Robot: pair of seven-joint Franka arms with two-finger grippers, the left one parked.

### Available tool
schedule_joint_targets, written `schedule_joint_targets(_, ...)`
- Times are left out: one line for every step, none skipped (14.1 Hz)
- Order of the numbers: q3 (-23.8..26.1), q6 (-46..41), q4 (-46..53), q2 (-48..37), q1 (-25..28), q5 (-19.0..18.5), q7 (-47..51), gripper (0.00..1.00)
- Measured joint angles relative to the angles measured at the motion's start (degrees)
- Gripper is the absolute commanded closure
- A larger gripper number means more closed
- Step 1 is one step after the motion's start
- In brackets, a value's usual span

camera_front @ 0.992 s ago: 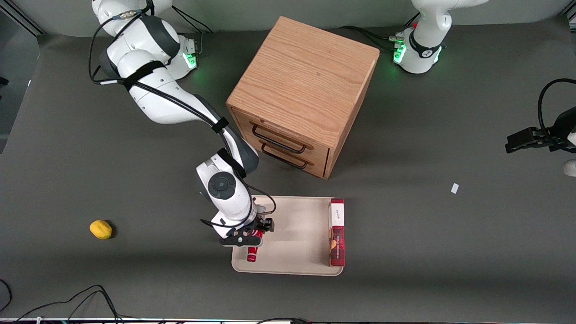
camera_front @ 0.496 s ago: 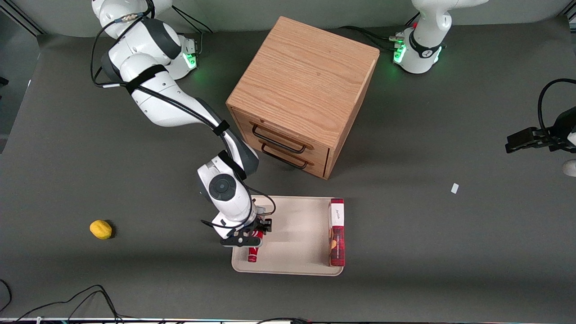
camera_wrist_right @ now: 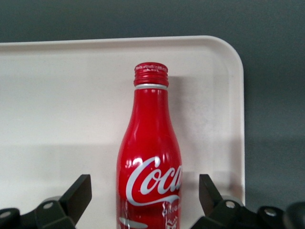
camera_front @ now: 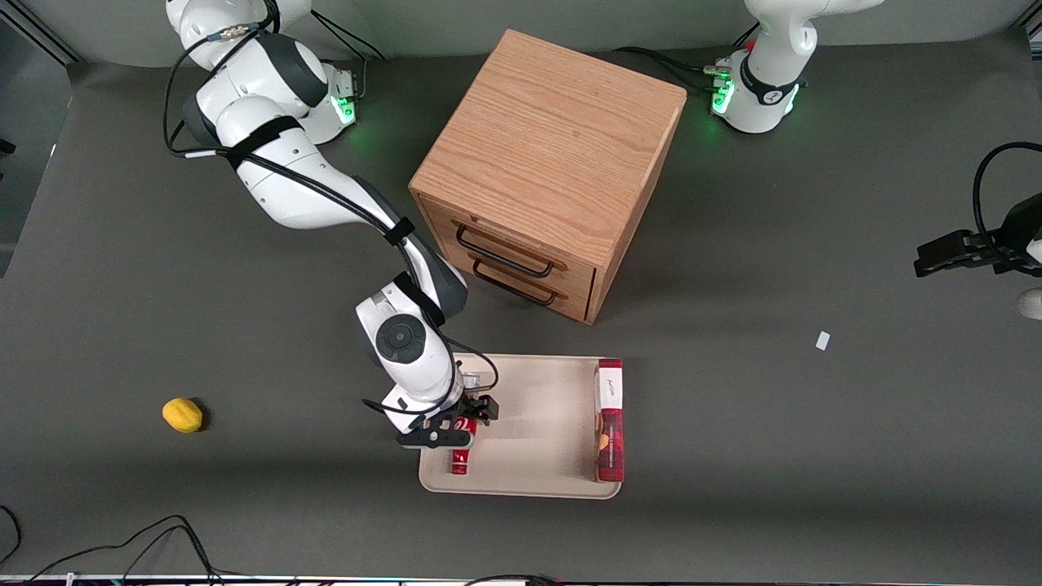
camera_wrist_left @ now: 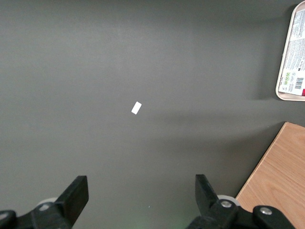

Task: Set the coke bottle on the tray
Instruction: 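Lower the bottle onto the tray beside the small box, then open the right gripper and withdraw it away from the tray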

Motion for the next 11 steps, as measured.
schedule_joint_targets(0.0,0.0,0.1,0.0,0.0,0.0,0.0,0.00)
schedule_joint_targets(0.0,0.0,0.1,0.0,0.0,0.0,0.0,0.00)
schedule_joint_targets(0.0,0.0,0.1,-0.2,0.0,-0.1,-0.2,0.00)
schedule_joint_targets(0.0,0.0,0.0,-0.6,0.1,-0.3,-0.3,0.00)
schedule_joint_targets(-0.1,-0.1,-0.4,-1.5,0.1,-0.5,-0.3,0.00)
schedule_joint_targets(-0.2,-0.9,-1.4,-3.3,0.1,-0.5,-0.3,0.00)
schedule_joint_targets(-0.5,-2.7,-2.8,-5.9,0.0,-0.5,-0.3,0.00)
schedule_joint_targets(-1.0,-5.0,-4.3,-8.8,-0.1,-0.1,-0.2,0.00)
schedule_joint_targets(-1.6,-7.4,-6.2,-12.2,-0.6,0.9,-0.3,0.00)
schedule_joint_targets(-2.0,-9.8,-8.3,-15.5,-1.4,2.1,-0.9,0.00)
schedule_joint_targets(-2.3,-12.3,-10.8,-18.9,-2.3,3.1,-2.3,0.00)
